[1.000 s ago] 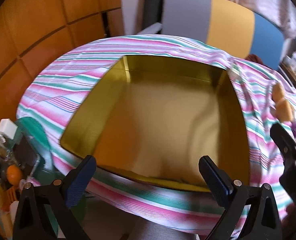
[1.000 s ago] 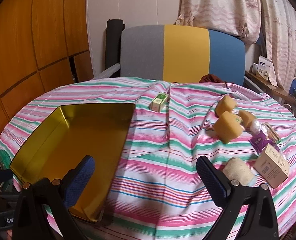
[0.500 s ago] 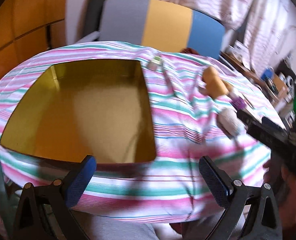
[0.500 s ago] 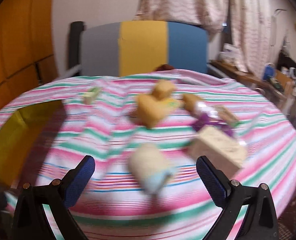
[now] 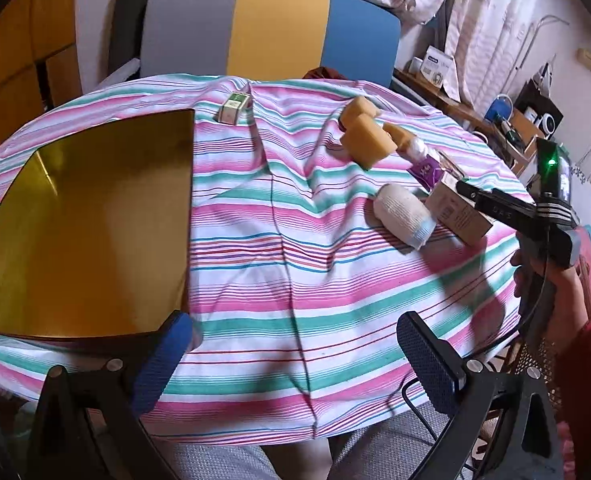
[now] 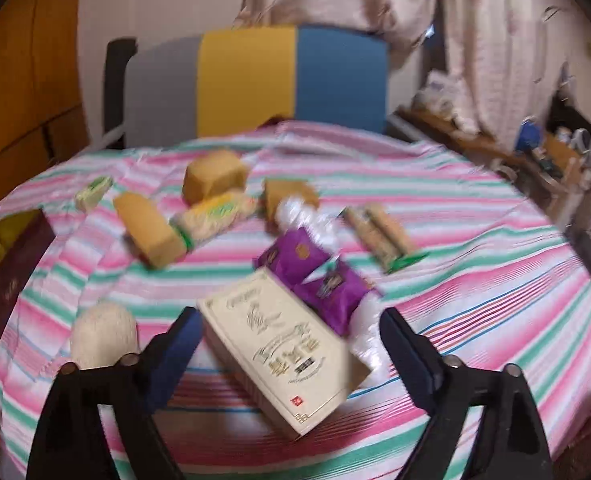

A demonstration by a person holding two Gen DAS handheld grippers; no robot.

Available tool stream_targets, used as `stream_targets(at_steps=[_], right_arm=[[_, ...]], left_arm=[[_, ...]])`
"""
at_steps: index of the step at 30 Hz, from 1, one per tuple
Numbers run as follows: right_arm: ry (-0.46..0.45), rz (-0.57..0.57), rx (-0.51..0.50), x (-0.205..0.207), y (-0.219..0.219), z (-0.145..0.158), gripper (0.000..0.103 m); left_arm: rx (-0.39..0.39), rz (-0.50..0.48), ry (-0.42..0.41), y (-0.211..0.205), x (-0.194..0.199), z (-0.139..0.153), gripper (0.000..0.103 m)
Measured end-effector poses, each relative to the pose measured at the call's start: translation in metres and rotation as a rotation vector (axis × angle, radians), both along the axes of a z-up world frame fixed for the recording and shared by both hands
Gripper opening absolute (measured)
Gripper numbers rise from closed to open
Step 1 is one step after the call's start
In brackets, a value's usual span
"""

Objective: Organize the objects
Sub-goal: 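Move the right tool toward the cream boxed package and grasp it, then grasp the white rolled cloth bundle with the left tool while the right tool holds the box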

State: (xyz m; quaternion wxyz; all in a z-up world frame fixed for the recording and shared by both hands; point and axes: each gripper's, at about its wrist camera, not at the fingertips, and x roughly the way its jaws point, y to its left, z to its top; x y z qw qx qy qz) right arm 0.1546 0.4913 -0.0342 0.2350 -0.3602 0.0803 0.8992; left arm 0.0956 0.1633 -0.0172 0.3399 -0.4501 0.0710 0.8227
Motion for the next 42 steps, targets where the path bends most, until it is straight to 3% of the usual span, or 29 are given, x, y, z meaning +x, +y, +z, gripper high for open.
stream_targets(at_steps=[1,5,9,12,15,17,22,26,33,37,42], right_arm=[[-0.004,0.018,-0.026,0.0,0.0,-0.004,0.078],[0.035,0.036,-0.056,0.008,-0.012,-0.009,0.077],[0.066,0.09,-0.115,0.003,-0.026,-0.011,0.077],[0.045,0.085,-0.093,-0.008,-0.032,-0.016,0.075],[0.051,0.039,-0.135,-0.016,-0.023,-0.024,0.054],[0.061,-0.012,-0.163,-0.019,-0.013,-0.031,0.052],[0.1,-0.097,-0.123,-0.015,-0.009,-0.039,0.052],[0.139,-0.185,-0.115,-0.003,-0.001,-0.04,0.051],[0.152,-0.242,-0.157,0.005,0.009,-0.045,0.052],[0.151,-0.246,-0.165,0.006,0.01,-0.046,0.053],[0.152,-0.248,-0.165,0.006,0.009,-0.047,0.053]], left_arm=[[-0.008,-0.001,0.007,0.002,0.001,0.0,0.103],[-0.041,0.005,0.043,0.01,0.004,-0.003,0.103],[-0.016,-0.017,0.005,0.02,0.001,-0.005,0.103],[-0.009,-0.022,-0.02,0.03,-0.002,-0.007,0.103],[-0.012,-0.008,-0.027,0.041,-0.007,-0.006,0.103],[-0.023,0.004,-0.026,0.05,-0.011,-0.007,0.103],[-0.047,0.026,-0.048,0.072,-0.02,-0.012,0.103],[-0.012,0.005,-0.14,0.103,-0.029,-0.021,0.103],[0.062,0.112,-0.219,0.146,-0.045,-0.04,0.103],[0.042,0.076,-0.2,0.167,-0.049,-0.05,0.103],[0.026,0.002,-0.101,0.17,-0.039,-0.051,0.103]])
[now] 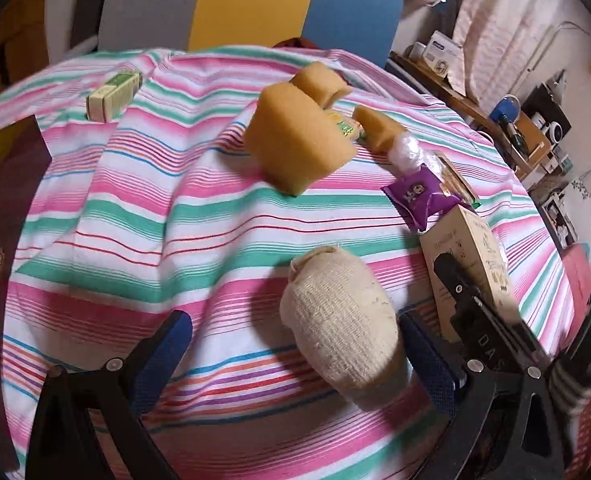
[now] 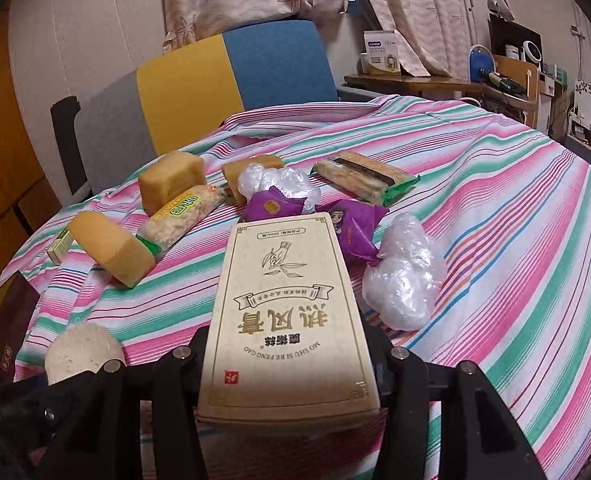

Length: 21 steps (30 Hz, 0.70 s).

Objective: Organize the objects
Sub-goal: 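Grasp the white rolled cloth bundle with the left tool while the right tool holds the box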

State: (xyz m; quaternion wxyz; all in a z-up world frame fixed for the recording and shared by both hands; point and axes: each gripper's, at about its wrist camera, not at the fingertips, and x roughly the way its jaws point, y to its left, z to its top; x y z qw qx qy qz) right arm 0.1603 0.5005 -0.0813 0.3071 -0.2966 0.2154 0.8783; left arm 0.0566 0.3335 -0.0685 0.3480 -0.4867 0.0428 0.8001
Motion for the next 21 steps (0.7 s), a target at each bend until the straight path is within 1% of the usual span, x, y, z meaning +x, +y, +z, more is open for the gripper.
stream_targets(at_steps=[1,3,4,5,6,7,8,9,10,12,15,21], right_arm=[[0.001,0.0,0.0,0.0,0.0,0.0,0.053],[0.001,0.0,0.0,0.0,0.0,0.0,0.053],[0.0,0.0,0.001,0.0,0.0,0.0,0.053],[-0.001,-0.001,0.002,0.0,0.0,0.0,0.053],[-0.002,-0.001,0.004,0.0,0.0,0.0,0.053],[-0.003,-0.002,0.005,0.0,-0.001,0.0,0.053],[-0.006,-0.003,0.008,0.0,-0.001,0.0,0.053],[-0.008,-0.004,0.012,0.0,-0.002,0.0,0.053],[-0.012,-0.004,0.016,-0.001,-0.002,0.0,0.053],[-0.022,-0.007,0.027,-0.002,-0.004,0.0,0.053],[-0.035,-0.01,0.036,-0.004,-0.005,0.0,0.053],[-0.056,-0.02,0.069,-0.006,-0.009,0.001,0.052]], left_arm=[[0.011,0.004,-0.012,-0.004,-0.001,-0.001,0.103],[0.058,0.036,-0.056,-0.017,-0.005,-0.004,0.102],[0.087,0.052,-0.072,-0.023,-0.006,-0.004,0.099],[0.108,0.054,-0.084,-0.028,-0.007,-0.005,0.098],[0.119,0.048,-0.09,-0.029,-0.008,-0.004,0.094],[0.136,0.031,-0.089,-0.029,-0.009,-0.002,0.085],[0.15,0.015,-0.086,-0.03,-0.008,0.0,0.078],[0.176,-0.022,-0.089,-0.031,-0.006,0.003,0.061],[0.192,-0.047,-0.098,-0.031,-0.004,0.005,0.052],[0.185,-0.053,-0.087,-0.036,0.002,0.007,0.052],[0.2,-0.06,-0.078,-0.043,0.006,0.008,0.051],[0.211,-0.039,-0.06,-0.062,0.004,0.01,0.049]])
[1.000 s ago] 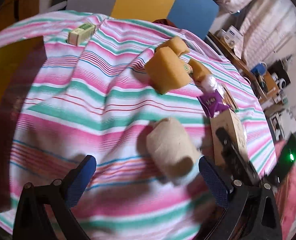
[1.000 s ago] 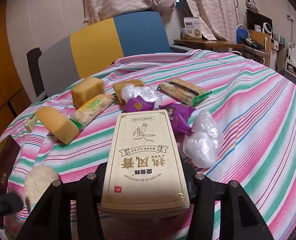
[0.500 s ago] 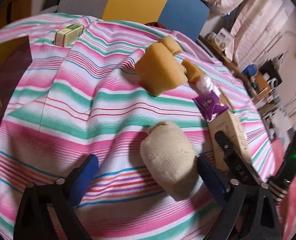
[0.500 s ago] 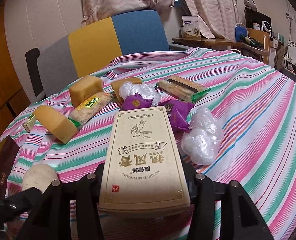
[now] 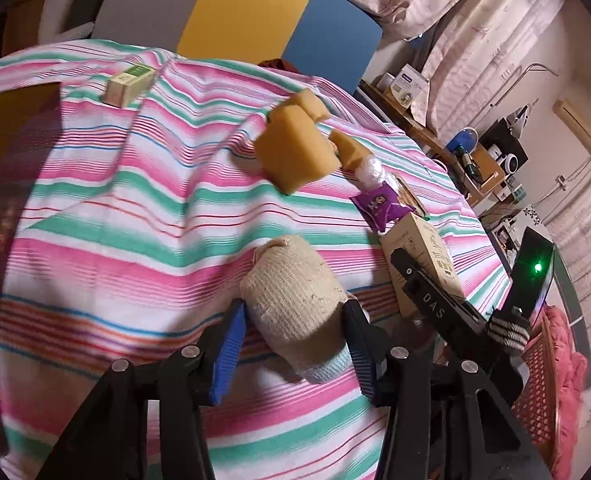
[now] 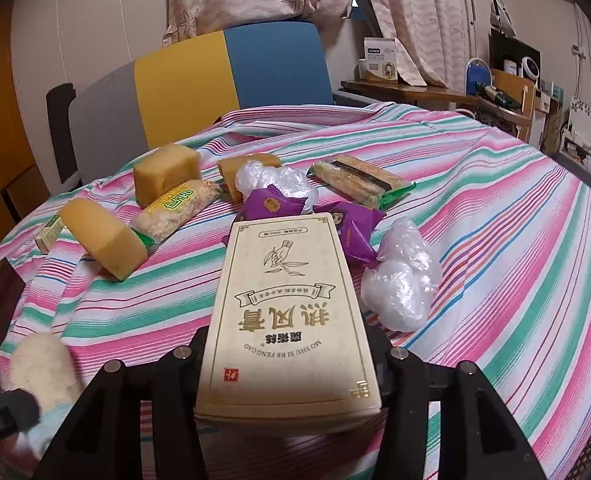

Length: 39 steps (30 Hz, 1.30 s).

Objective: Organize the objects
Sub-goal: 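Grasp the white rolled cloth bundle with the left tool while the right tool holds the box, then carry the white bundle into the gold tin and release it with the left tool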

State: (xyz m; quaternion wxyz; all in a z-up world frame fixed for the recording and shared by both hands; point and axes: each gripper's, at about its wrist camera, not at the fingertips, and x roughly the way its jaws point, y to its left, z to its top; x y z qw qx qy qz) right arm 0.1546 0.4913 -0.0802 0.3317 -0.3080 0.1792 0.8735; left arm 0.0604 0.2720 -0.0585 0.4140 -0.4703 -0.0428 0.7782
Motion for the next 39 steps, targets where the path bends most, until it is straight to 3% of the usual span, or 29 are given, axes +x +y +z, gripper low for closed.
stream_targets(at_steps=[14,25,28,29,31,32,39], right_arm=[[-0.044,0.14,0.226,-0.017,-0.046,0.011,0.052],[-0.082,0.161,0.258,-0.019,-0.059,0.008,0.051],[-0.092,0.167,0.265,-0.018,-0.068,0.008,0.051],[-0.075,0.17,0.256,-0.017,-0.072,0.011,0.051],[-0.037,0.172,0.23,-0.014,-0.081,0.016,0.051],[-0.01,0.173,0.209,-0.013,-0.088,0.02,0.051],[0.151,0.324,0.151,-0.029,-0.148,0.065,0.051]], left_arm=[[0.041,0.102,0.106,-0.086,-0.001,0.024,0.044],[0.06,0.304,0.165,-0.184,-0.031,0.044,0.044],[0.014,0.369,0.183,-0.204,-0.041,0.041,0.044],[0.011,0.388,0.178,-0.211,-0.045,0.039,0.044],[0.016,0.414,0.163,-0.224,-0.053,0.036,0.03],[0.009,0.422,0.161,-0.228,-0.056,0.035,0.028],[-0.07,0.542,0.131,-0.268,-0.079,0.016,0.028]])
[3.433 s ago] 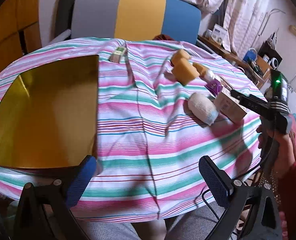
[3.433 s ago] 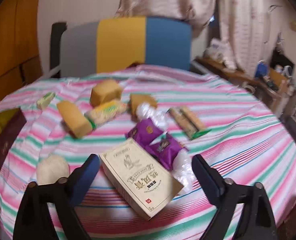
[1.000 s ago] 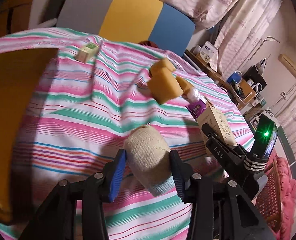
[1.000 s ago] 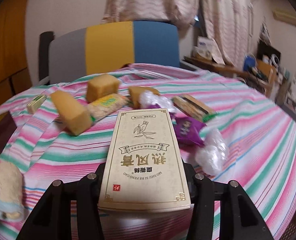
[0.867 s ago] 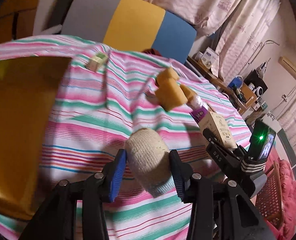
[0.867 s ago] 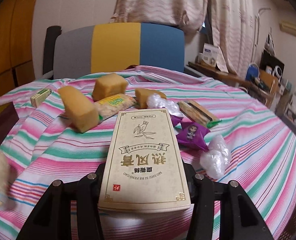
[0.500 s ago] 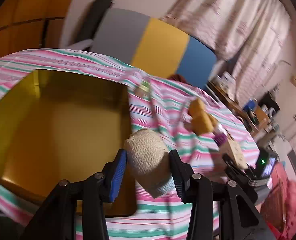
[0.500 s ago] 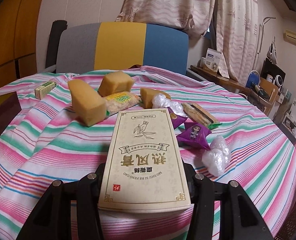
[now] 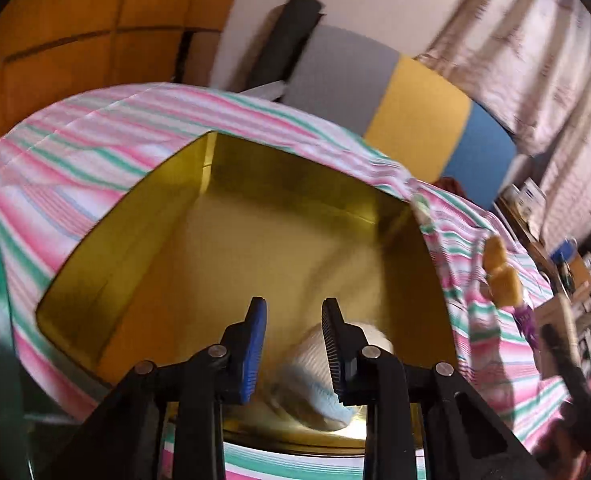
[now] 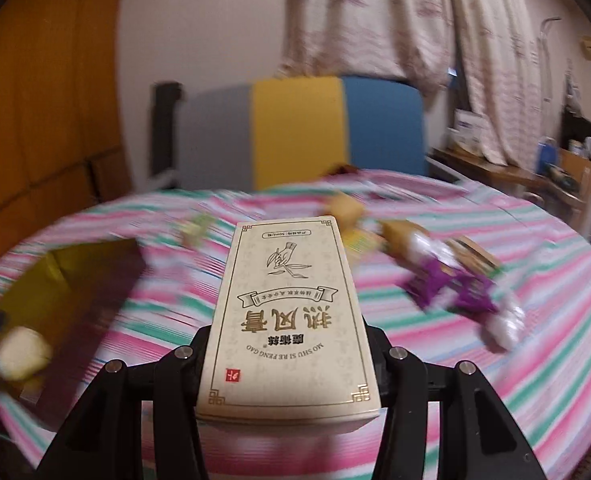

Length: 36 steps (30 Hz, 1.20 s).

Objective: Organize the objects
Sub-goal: 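Carry the white bundle into the gold tin and release it with the left tool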

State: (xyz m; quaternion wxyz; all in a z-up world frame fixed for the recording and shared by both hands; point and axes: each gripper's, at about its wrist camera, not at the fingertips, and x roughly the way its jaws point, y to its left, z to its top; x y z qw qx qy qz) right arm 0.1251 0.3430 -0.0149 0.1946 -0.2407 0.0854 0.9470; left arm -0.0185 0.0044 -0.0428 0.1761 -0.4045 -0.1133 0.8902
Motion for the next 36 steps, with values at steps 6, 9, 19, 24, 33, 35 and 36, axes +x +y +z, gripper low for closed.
stream_targets(at_steps=[6,9,19,24,33,35,36], right_arm=[[0.023,0.247,-0.049,-0.026,-0.06,0.028,0.051],[-0.001,0.35,-0.086,-0.04,-0.088,0.028,0.051],[-0.174,0.47,-0.008,-0.089,-0.157,0.016,0.051],[-0.254,0.465,-0.01,-0.098,-0.167,-0.003,0.051],[-0.285,0.46,-0.011,-0.101,-0.171,-0.014,0.052],[-0.293,0.459,-0.024,-0.104,-0.172,-0.015,0.053],[-0.293,0.456,-0.023,-0.104,-0.172,-0.014,0.053]], left_arm=[[0.012,0.137,-0.058,-0.029,-0.011,-0.007,0.059],[0.029,0.176,-0.045,-0.034,-0.009,-0.003,0.072],[-0.003,0.288,0.008,-0.046,-0.005,0.018,0.097],[0.03,0.334,-0.01,-0.062,-0.007,0.023,0.1],[0.031,0.326,-0.027,-0.06,-0.005,0.023,0.1],[0.028,0.318,-0.028,-0.057,-0.004,0.023,0.1],[0.027,0.315,-0.028,-0.056,-0.004,0.023,0.1]])
